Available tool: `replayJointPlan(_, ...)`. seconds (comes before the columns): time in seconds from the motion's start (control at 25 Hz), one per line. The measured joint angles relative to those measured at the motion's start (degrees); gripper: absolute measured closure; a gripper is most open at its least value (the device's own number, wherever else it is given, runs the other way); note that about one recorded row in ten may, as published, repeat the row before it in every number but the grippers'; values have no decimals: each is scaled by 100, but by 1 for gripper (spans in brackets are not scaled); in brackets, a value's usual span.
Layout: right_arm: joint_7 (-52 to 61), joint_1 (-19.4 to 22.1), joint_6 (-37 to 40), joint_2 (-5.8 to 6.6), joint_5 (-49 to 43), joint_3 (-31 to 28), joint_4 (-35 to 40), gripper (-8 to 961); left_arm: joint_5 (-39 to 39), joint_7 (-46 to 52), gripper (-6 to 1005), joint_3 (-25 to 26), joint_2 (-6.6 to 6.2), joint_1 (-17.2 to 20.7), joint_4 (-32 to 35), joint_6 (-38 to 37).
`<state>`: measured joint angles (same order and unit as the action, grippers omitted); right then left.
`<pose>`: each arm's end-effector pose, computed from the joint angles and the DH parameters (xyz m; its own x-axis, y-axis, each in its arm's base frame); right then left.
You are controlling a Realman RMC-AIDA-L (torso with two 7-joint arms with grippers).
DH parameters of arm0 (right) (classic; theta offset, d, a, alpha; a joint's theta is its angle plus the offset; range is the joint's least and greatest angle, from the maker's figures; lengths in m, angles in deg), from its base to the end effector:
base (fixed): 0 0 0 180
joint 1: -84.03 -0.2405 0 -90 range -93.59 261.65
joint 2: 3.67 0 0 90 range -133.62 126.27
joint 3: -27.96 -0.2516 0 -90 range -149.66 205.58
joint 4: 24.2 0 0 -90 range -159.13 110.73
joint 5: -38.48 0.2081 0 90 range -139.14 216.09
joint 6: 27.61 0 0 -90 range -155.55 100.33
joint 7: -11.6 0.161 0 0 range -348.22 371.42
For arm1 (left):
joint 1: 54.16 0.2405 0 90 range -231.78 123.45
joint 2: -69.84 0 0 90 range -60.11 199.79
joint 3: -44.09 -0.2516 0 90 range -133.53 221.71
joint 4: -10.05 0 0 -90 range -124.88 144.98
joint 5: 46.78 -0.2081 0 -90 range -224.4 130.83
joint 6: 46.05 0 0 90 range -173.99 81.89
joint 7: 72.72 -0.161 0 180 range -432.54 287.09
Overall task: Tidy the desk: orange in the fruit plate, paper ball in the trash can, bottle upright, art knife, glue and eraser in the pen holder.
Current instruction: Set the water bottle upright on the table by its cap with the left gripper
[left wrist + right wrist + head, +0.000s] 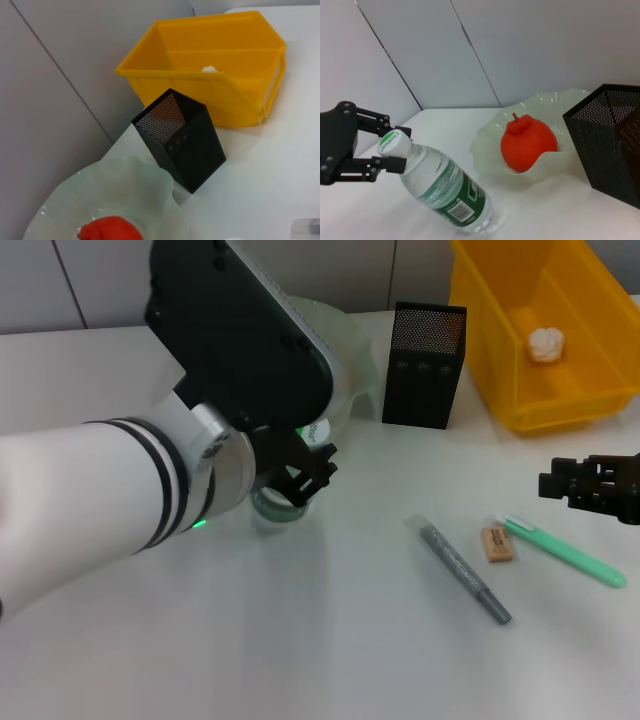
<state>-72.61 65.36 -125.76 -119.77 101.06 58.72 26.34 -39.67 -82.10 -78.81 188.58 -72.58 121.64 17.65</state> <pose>0.3121 0.2858 0.0625 0.6284 -0.5571 -0.5429 -0.7243 -0.6736 -0.1470 -0.0704 0.2898 -0.0571 0.9809 0.1917 -0.0319 0.1239 -0.7436 -0.6571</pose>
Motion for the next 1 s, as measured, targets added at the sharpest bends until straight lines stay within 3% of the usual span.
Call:
replayJointPlan(0.52,7,-13,7,0,21,0,0,528,291,-86,555,205,-11,113,0,-17)
replayJointPlan(0.72,9,-13,7,0,33,0,0,528,869,-281,555,493,-14,141,3,35)
replayJointPlan(1.0,9,-13,7,0,34,0,-20,527,1042,-358,555,697,-18,150,-9,74)
